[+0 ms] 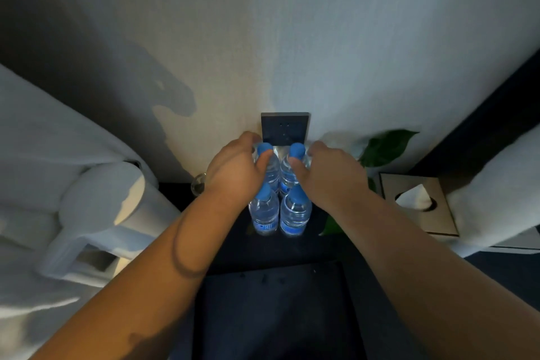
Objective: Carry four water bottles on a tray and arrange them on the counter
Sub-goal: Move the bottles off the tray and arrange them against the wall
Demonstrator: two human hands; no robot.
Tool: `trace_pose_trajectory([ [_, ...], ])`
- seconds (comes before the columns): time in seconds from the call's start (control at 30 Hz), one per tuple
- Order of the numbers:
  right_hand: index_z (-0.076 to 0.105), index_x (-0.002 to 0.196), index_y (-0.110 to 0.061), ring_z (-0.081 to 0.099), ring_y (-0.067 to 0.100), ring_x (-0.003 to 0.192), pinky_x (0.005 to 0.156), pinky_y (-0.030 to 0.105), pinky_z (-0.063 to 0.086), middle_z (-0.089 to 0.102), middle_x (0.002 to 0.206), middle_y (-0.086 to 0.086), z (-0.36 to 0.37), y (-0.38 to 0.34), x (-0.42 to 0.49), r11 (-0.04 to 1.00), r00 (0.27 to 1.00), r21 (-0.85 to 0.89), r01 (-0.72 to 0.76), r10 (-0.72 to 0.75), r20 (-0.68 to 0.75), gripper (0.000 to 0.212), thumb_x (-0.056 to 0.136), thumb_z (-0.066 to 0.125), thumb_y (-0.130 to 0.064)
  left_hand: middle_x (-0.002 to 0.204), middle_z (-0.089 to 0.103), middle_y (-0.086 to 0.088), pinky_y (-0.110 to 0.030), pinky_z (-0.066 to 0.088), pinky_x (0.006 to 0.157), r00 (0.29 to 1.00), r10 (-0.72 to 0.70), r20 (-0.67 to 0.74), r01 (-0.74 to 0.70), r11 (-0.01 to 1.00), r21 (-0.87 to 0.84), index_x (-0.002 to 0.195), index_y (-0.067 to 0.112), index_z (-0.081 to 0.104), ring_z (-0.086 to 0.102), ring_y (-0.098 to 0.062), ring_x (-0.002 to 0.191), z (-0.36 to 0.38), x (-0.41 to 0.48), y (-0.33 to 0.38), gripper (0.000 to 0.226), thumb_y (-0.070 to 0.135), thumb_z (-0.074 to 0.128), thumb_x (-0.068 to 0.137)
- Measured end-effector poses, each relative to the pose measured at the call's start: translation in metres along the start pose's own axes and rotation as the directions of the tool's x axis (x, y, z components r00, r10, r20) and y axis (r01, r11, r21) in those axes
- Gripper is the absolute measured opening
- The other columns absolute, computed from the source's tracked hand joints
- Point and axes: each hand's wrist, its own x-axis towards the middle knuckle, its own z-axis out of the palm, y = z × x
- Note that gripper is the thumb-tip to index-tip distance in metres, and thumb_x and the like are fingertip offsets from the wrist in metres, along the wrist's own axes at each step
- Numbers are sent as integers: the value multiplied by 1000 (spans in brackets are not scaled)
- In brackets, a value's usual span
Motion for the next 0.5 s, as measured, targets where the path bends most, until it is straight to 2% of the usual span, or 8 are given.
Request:
trace_pose_trajectory([
  [0.1,62,112,-20,60,17,74,59,32,48,67,86,-1,-1,3,-16,996,996,16,85,-85,27,59,100,32,-70,102,68,4,-35,55,72,1000,1,12,-1,1000,7,117,27,60,63,-18,88,-9,-18,0,34,54,52,97],
  [0.17,60,113,-20,60,18,74,57,31,45,67,86,-1,-2,3,-26,993,993,-4,115,-115,30,61,100,29,-70,99,68,7,-34,55,72,997,18,73,-18,1000,7,112,29,62,62,-16,87,-12,-30,0,32,55,56,95],
  [0.23,58,116,-20,59,17,75,56,31,43,67,89,0,-4,1,-34,993,991,-10,119,-119,55,60,100,31,-71,105,70,6,-33,54,75,990,40,137,-46,998,34,116,31,64,63,-17,92,-15,-41,-1,33,53,62,92],
  [0.4,57,108,-24,61,17,78,62,32,48,66,91,1,-13,-9,-47,981,977,-66,182,-172,126,38,104,42,-58,116,69,-4,-30,47,77,966,62,249,-77,996,49,133,27,58,63,-23,99,-17,-53,1,42,39,66,94],
  [0.5,55,97,-25,58,19,79,66,32,43,63,91,3,-14,-17,-49,979,970,-75,191,-176,170,27,107,44,-47,111,68,-6,-30,43,74,959,60,278,-87,992,87,127,22,62,61,-23,96,-16,-53,3,35,29,67,93],
])
